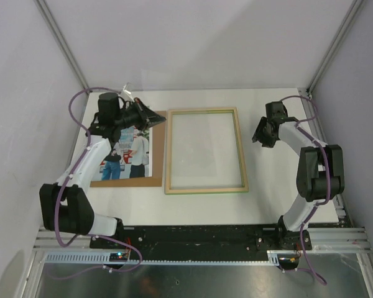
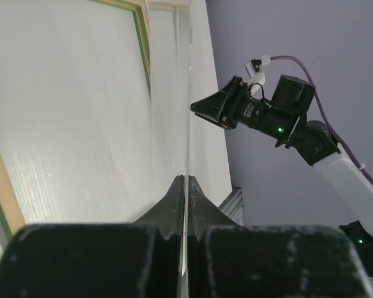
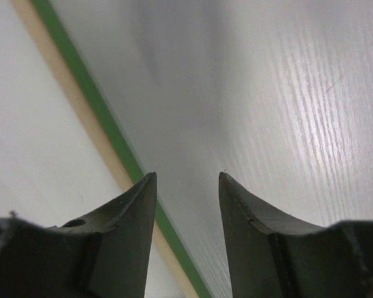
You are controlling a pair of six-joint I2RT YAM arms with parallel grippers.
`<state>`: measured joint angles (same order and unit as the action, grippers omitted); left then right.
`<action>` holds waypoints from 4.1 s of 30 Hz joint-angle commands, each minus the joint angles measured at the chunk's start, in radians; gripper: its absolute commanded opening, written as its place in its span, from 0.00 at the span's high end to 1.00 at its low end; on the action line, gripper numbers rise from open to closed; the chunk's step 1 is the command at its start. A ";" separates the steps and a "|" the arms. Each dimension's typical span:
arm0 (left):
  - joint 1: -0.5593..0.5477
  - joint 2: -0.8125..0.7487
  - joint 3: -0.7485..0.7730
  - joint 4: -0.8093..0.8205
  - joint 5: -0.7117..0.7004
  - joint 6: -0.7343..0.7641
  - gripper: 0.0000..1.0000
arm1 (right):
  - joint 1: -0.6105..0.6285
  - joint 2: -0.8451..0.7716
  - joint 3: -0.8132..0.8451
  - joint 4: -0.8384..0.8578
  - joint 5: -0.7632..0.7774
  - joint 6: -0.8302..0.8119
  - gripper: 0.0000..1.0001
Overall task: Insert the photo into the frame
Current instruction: Move the frame body to the center of the board, then place the glass panel in the frame body.
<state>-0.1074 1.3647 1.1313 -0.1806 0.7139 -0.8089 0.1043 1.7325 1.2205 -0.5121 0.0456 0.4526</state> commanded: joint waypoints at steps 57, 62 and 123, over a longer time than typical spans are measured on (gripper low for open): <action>-0.117 0.457 -0.062 0.591 0.213 -0.303 1.00 | 0.106 0.001 -0.221 0.167 -0.132 0.066 0.58; -0.117 0.450 -0.061 0.596 0.223 -0.302 1.00 | 0.089 -0.013 -0.224 0.155 -0.132 0.057 0.58; -0.124 0.470 -0.040 0.675 0.215 -0.340 1.00 | -0.003 -0.053 -0.267 0.235 -0.282 0.043 0.55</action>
<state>-0.2253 1.8256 1.0477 0.4374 0.9119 -1.1366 0.0959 1.6684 0.9550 -0.3061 -0.2272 0.5007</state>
